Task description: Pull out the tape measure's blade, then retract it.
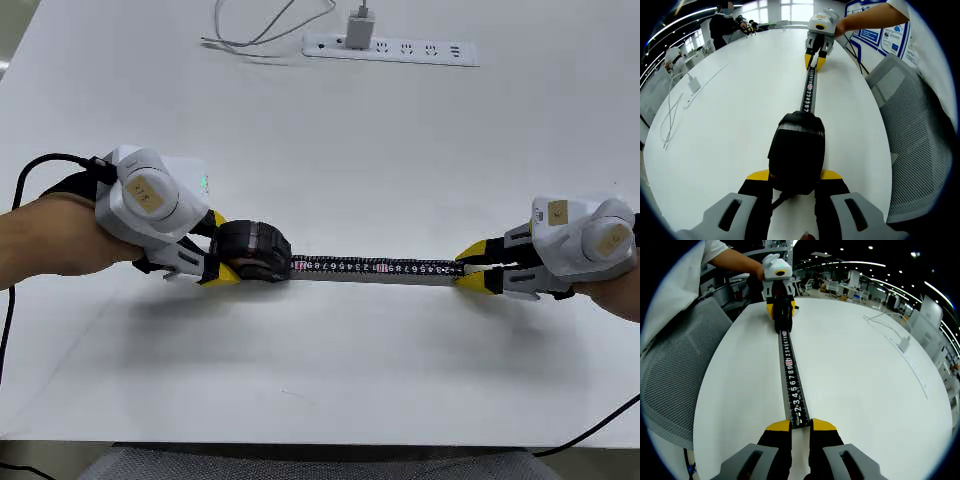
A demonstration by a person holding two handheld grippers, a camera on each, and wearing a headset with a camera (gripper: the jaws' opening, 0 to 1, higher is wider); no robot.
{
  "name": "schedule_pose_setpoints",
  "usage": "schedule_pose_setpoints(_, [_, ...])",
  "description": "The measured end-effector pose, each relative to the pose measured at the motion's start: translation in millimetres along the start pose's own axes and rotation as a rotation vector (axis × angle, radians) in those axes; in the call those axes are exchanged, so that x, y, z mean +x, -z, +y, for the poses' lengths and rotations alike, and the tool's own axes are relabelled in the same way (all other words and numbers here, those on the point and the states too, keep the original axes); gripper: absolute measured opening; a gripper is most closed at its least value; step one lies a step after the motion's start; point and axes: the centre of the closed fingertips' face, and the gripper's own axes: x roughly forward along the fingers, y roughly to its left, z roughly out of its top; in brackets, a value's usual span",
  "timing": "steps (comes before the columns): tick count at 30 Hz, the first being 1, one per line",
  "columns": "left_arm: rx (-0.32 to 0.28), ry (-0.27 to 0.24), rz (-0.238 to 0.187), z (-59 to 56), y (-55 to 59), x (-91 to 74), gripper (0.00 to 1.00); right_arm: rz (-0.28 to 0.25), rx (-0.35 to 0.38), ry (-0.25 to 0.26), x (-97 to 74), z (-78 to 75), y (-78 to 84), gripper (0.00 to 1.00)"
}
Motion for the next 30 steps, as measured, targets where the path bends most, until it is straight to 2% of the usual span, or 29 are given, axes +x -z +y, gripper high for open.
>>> schedule_pose_setpoints(21, [-0.001,-0.001,0.002,0.0,-0.8,0.4,0.27,0.057,0.008,0.01,-18.9,-4.5,25.6,0.08])
schedule_pose_setpoints(30, [-0.003,-0.002,0.001,-0.2,-1.2,0.6,0.27,0.068,0.006,0.0,-19.5,-4.9,25.7,0.09])
